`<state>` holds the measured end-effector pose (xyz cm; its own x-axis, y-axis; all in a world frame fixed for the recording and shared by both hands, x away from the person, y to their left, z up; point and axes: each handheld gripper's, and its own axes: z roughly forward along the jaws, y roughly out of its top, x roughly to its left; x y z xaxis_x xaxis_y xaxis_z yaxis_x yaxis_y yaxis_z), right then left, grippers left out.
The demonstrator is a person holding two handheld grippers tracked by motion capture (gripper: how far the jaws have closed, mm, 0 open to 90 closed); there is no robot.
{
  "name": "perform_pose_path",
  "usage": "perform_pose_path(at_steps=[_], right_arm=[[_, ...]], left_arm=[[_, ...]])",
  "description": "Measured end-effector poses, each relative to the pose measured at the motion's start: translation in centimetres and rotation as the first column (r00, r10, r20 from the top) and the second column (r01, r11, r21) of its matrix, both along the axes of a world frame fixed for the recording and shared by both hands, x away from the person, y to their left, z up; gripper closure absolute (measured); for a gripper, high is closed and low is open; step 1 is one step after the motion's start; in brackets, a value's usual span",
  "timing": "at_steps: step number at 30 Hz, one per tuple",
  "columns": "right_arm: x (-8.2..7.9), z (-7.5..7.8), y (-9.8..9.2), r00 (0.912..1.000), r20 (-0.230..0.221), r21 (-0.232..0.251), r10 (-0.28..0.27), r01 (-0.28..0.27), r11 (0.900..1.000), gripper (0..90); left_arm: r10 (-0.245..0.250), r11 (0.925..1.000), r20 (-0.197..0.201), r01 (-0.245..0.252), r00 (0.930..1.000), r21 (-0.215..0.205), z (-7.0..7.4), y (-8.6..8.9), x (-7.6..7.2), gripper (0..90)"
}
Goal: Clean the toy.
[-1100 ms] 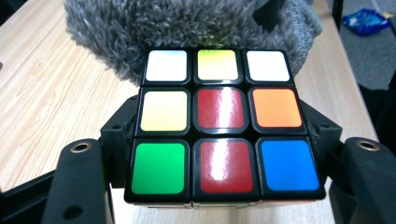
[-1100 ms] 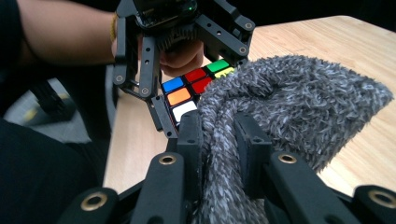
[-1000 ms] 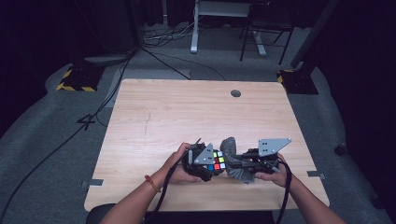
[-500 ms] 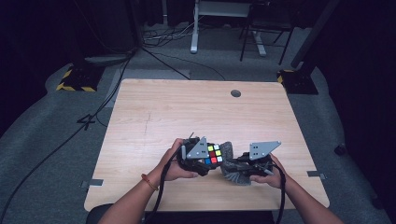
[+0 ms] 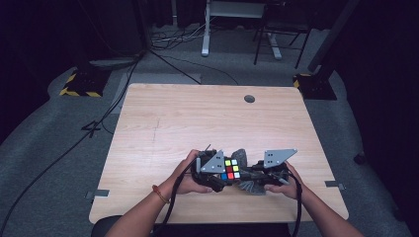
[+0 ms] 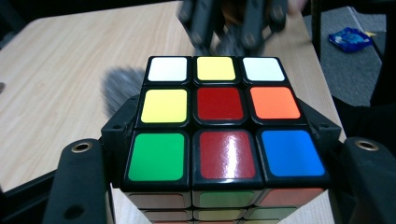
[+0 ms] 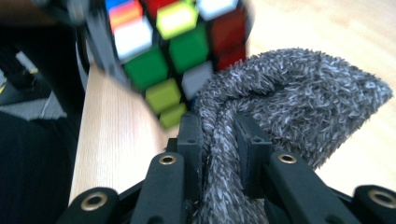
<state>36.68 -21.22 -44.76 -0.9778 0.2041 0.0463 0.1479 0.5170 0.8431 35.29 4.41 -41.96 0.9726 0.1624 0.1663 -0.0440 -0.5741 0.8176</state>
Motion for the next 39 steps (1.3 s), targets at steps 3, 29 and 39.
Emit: perform_pose_path(at_steps=[3, 29, 39], right_arm=[[-0.2, -0.1, 0.4, 0.9996, -0.002, -0.01, 0.03, -0.03, 1.0, 75.0], [-0.7, 2.0, -0.4, 0.9952, 0.092, 0.062, -0.034, 0.028, 0.998, 75.2], [-1.4, 2.7, -0.1, 0.9908, 0.132, 0.104, -0.03, 0.016, 0.994, 75.2]], left_arm=[[0.017, 0.9998, -0.008, -0.017, 0.9998, -0.01, 0.0, 0.5, 0.5, 33.2], [-0.016, 0.9983, -0.019, 0.017, 0.9997, 0.056, -0.8, -0.5, 0.0, 33.3], [0.016, 0.9945, -0.002, -0.016, 0.9999, 0.103, -1.3, -1.0, 0.2, 33.0]])
